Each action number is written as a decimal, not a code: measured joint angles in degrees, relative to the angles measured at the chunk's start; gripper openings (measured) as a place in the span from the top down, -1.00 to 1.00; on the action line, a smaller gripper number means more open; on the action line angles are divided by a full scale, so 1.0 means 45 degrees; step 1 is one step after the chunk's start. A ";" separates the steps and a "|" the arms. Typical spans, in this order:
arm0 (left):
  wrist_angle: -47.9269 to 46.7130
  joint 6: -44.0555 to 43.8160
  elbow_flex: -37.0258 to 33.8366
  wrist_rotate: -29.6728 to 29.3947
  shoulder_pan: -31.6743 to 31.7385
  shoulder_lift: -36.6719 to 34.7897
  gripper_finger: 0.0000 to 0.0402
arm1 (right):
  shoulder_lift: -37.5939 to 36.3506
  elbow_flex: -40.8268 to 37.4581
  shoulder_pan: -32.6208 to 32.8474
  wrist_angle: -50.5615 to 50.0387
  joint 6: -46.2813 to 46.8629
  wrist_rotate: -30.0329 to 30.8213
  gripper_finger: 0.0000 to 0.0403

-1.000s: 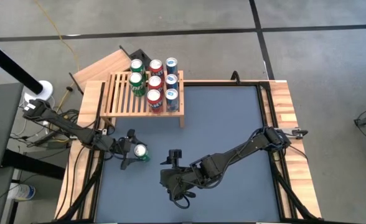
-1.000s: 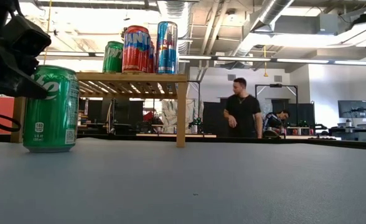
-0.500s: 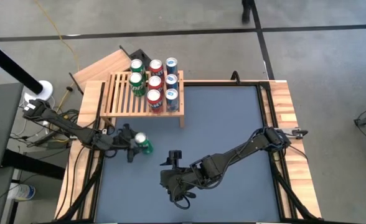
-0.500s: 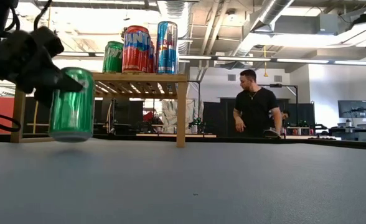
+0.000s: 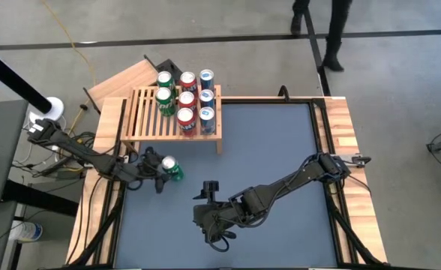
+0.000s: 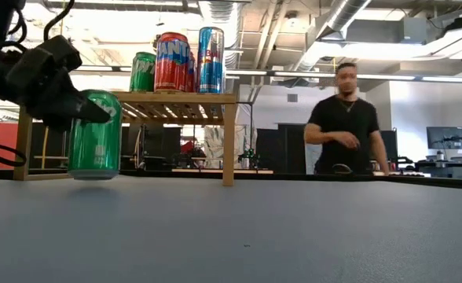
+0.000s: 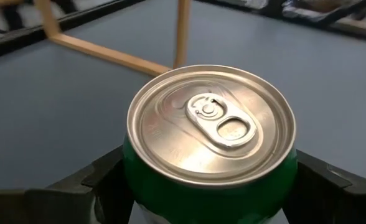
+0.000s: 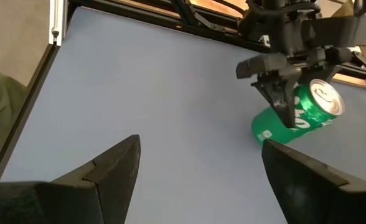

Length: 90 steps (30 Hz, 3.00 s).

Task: Place canned beverage on shelf
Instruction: Put the green soda can on the shelf aligned with the other green soda cans

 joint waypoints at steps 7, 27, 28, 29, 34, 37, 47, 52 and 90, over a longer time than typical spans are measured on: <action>-0.1155 0.0524 0.1156 -0.1195 0.0020 0.2031 -0.47 | 0.0000 0.0000 -0.0140 0.0005 -0.0034 -0.0005 -0.63; -0.0665 0.0572 0.1406 -0.0212 0.0208 0.3231 -0.82 | 0.0000 0.0000 0.0106 -0.0015 0.0093 -0.0034 -0.63; -0.0665 0.0588 0.1406 -0.0179 0.0253 0.3231 -0.84 | 0.0000 0.0000 0.0146 -0.0015 0.0097 -0.0034 -0.63; -0.0665 0.0657 0.1406 -0.0165 0.0281 0.3226 -0.86 | 0.0000 0.0000 0.0141 -0.0015 0.0102 -0.0034 -0.63; -0.0645 0.1455 0.1406 0.0590 0.0287 0.3226 -0.92 | 0.0000 0.0000 0.0146 -0.0066 0.0107 -0.0034 -0.63; -0.0672 0.1889 0.1406 0.1071 0.0287 0.3132 -0.92 | 0.0000 0.0000 0.0136 -0.0078 0.0107 -0.0034 -0.63; -0.3172 0.2873 0.1401 0.1828 0.0291 0.0521 -0.93 | 0.0000 0.0000 0.0131 -0.0217 0.0109 -0.0034 -0.63; -0.3139 0.3990 0.1286 0.3386 0.0284 -0.0721 -0.93 | 0.0000 0.0000 0.0131 -0.0291 0.0102 -0.0031 -0.63; -0.0517 0.8032 0.1265 0.6354 0.3190 0.1955 -0.93 | 0.0000 0.0000 0.0377 -0.0256 0.0371 -0.0037 -0.63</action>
